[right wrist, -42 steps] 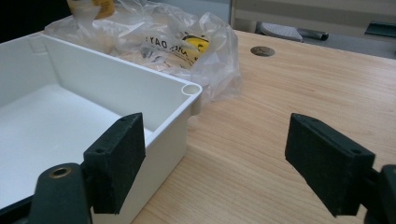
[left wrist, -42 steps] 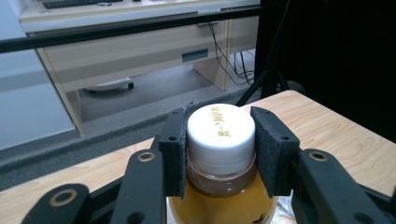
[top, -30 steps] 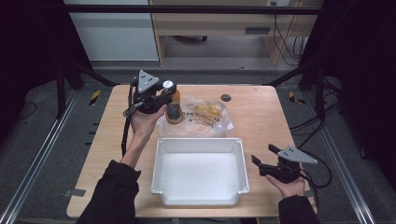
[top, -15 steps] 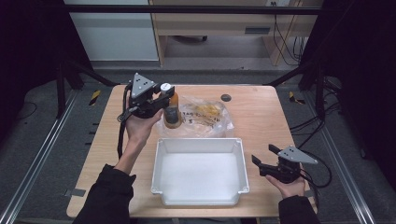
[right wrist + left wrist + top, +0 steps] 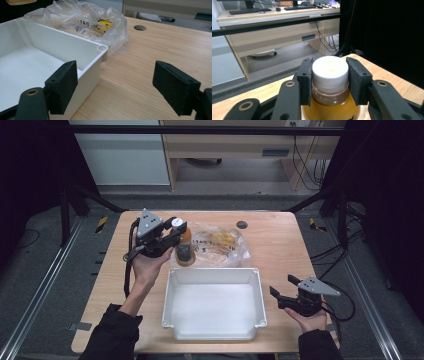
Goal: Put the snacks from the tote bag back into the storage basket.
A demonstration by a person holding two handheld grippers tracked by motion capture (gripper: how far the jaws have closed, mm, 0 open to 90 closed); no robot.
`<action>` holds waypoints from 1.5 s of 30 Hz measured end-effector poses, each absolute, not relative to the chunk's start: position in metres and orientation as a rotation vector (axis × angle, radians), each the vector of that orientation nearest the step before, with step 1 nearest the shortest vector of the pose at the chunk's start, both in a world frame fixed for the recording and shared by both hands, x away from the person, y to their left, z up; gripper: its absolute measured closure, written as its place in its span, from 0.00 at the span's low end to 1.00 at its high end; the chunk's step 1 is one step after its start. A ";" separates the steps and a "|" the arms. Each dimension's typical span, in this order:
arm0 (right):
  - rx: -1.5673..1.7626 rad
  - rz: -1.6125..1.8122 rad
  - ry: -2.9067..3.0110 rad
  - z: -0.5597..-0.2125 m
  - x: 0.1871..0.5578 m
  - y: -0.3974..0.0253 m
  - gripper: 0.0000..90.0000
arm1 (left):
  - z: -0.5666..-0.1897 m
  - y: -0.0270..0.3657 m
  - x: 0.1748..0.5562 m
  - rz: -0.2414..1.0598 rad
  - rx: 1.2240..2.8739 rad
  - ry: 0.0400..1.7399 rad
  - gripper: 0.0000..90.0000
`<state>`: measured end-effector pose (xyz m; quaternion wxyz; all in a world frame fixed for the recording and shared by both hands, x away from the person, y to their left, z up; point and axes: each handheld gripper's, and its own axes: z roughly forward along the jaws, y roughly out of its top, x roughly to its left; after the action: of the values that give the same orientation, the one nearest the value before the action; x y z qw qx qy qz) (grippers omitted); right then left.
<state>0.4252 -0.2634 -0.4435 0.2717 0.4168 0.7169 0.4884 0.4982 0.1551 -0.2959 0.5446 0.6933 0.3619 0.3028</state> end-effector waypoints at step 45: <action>1.121 1.312 1.933 -0.444 0.425 -0.263 0.23 | -0.353 0.158 0.441 0.611 1.757 0.807 0.66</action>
<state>0.4245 -0.2630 -0.4438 0.2716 0.4162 0.7180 0.4874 0.4412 0.1575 -0.3529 0.5285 0.7357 0.3376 0.2558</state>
